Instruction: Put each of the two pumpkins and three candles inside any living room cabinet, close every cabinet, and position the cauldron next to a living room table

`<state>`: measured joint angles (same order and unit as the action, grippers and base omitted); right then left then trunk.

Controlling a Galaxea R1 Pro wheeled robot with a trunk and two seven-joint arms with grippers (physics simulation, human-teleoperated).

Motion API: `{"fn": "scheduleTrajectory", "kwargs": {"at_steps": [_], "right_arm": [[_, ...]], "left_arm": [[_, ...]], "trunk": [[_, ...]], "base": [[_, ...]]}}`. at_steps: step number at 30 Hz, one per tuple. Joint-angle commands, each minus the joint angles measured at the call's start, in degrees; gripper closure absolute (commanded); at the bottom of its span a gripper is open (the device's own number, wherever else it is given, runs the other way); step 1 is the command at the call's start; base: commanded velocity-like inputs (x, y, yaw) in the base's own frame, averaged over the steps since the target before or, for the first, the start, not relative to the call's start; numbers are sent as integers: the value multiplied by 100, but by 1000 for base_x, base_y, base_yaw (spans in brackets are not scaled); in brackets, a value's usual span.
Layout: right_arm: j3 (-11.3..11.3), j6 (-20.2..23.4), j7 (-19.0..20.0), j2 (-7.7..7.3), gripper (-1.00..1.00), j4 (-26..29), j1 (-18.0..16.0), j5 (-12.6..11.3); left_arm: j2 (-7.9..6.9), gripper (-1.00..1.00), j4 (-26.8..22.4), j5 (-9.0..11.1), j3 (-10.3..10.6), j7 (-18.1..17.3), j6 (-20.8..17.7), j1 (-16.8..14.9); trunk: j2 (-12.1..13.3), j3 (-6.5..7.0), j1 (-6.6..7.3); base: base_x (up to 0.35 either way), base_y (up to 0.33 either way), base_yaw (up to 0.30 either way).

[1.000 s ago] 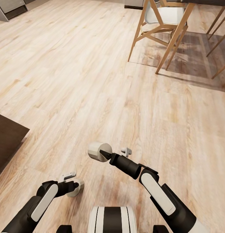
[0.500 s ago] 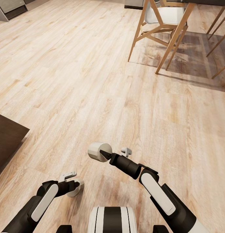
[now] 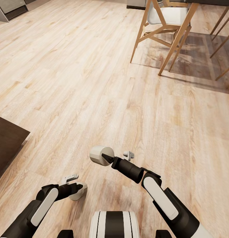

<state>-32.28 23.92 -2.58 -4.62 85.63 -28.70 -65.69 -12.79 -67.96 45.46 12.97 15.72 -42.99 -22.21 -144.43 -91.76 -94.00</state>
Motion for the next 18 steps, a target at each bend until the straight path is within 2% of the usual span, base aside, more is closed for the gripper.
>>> {"fn": "scheduleTrajectory", "kwargs": {"at_steps": [1,4,10,13,18], "right_arm": [[-6,7,-32,-4,100,6,-4,-49],[-6,7,-30,-4,100,6,-4,-49],[-6,7,-24,-4,100,6,-4,-49],[-6,7,-23,-4,100,6,-4,-49],[-6,6,-23,-4,100,6,-4,-49]], "left_arm": [[-5,-100,-7,60,14,59,5,-3],[-6,-100,-7,60,13,62,34,-3],[-5,-100,-7,60,10,62,61,-3],[-4,-100,-7,60,12,63,63,-3],[-4,-100,-7,60,13,63,63,-3]], "trunk": [[-1,-3,1],[-5,-70,-7],[-5,-70,-7],[-9,-136,-15],[-9,-136,-15]], "base": [[0,0,0],[0,0,0],[0,0,0],[0,0,0],[0,0,0]]}}
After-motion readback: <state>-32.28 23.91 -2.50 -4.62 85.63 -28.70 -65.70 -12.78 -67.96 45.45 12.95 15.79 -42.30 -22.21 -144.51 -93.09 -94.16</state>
